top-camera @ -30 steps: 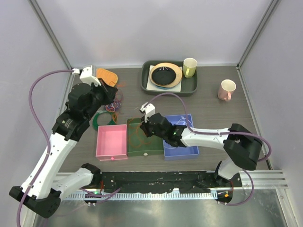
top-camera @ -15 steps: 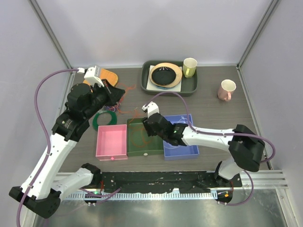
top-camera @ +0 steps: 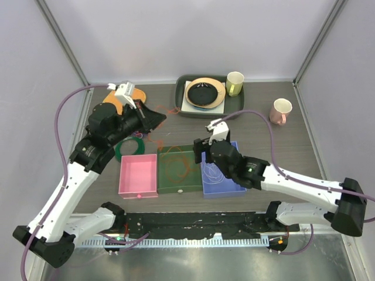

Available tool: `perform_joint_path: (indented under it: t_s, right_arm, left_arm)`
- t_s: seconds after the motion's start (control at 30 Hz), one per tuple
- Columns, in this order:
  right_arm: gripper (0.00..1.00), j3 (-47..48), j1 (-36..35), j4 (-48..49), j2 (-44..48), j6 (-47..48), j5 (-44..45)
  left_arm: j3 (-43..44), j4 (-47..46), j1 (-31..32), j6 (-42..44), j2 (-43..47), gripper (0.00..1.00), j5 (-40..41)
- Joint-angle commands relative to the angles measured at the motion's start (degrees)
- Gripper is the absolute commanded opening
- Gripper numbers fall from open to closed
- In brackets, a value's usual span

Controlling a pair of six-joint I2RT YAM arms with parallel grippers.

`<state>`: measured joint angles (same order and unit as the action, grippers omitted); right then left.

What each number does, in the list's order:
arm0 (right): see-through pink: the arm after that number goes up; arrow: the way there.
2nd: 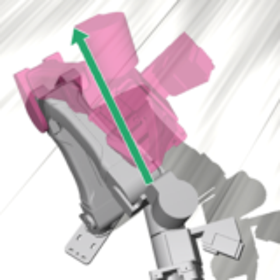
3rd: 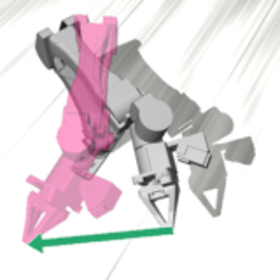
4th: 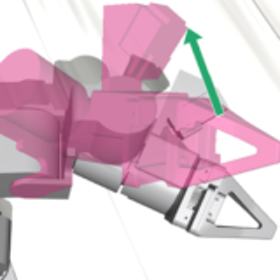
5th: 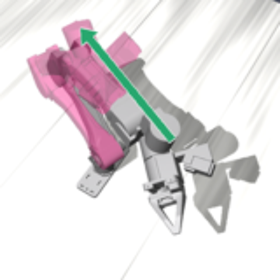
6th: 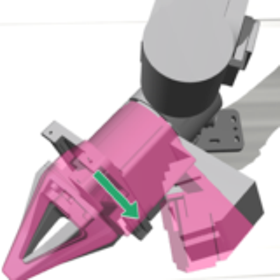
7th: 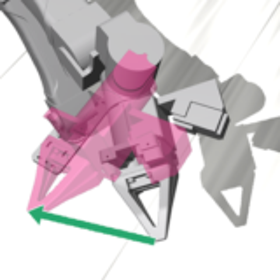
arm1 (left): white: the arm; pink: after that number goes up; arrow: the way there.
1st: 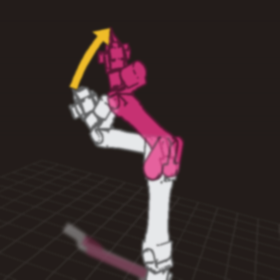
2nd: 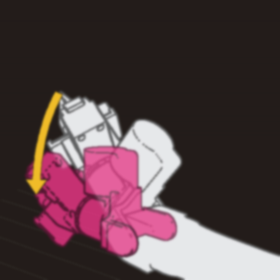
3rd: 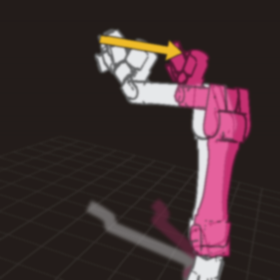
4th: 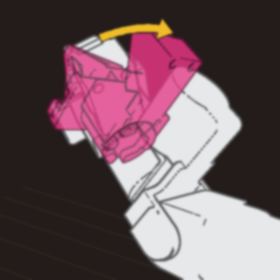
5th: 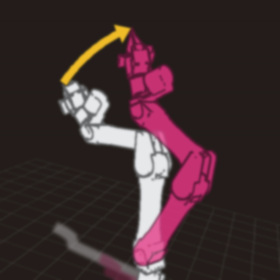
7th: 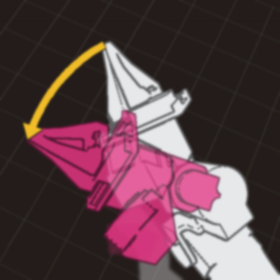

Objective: Untangle the cables

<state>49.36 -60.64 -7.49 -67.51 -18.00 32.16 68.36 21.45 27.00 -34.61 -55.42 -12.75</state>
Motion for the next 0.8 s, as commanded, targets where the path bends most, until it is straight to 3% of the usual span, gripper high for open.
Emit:
perform_joint_path:
  t_s: [0.0, 0.27, 0.43, 0.77]
  right_arm:
    - [0.9, -3.1, -0.4, 0.1, 6.3, -5.4, 11.8]
    - [0.92, -7.8, -0.4, 0.4, 14.1, -6.1, 18.2]
    - [0.95, -8.8, -0.4, 0.5, 15.0, -4.9, 19.0]
    - [1.0, -6.4, 0.3, 3.6, 9.2, -2.0, 23.8]
  left_arm:
    - [-2.4, -4.1, 2.3, -2.6, -1.8, 0.0, -4.8]
    - [-14.5, -5.4, 6.2, -3.5, -0.5, 0.0, 3.6]
    - [-15.7, -1.0, 6.3, -2.6, -3.6, 0.0, 10.1]
    - [-22.2, -2.5, 8.9, -7.7, -10.2, 0.0, 1.6]
